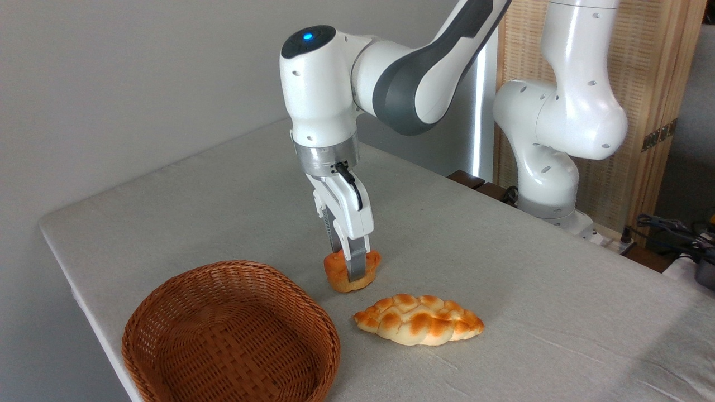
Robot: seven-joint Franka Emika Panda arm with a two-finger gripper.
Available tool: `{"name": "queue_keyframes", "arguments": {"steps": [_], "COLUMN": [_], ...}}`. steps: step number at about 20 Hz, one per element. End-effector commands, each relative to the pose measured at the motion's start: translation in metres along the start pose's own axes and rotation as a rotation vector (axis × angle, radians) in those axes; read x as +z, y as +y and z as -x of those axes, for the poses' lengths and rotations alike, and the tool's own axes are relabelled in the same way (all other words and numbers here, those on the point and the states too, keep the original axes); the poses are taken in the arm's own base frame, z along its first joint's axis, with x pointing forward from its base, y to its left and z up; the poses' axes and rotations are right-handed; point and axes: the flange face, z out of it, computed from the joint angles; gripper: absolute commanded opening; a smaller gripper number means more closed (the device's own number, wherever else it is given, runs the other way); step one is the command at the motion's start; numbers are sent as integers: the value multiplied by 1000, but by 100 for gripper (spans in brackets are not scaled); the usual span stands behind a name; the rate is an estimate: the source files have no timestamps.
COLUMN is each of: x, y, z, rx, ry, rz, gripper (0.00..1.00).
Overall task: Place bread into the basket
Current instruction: 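Lift the held bun and carry it over the wicker basket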
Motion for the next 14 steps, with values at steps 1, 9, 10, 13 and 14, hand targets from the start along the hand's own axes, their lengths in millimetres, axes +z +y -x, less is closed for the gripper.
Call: {"name": "queue_keyframes", "arguments": {"steps": [1,9,10,13,14], "x": [-43,-121,-119,-106,-99], "y": [-3,-52,-66,-109,-120], "z": [-3,-25,-34,-67,-73], "rx": [24,-101,-150,-264,-284], "ry": [-7,98,114,145,163], "rz": [38,13,12,-5,-24], "gripper": [32,32,33,34,36]}}
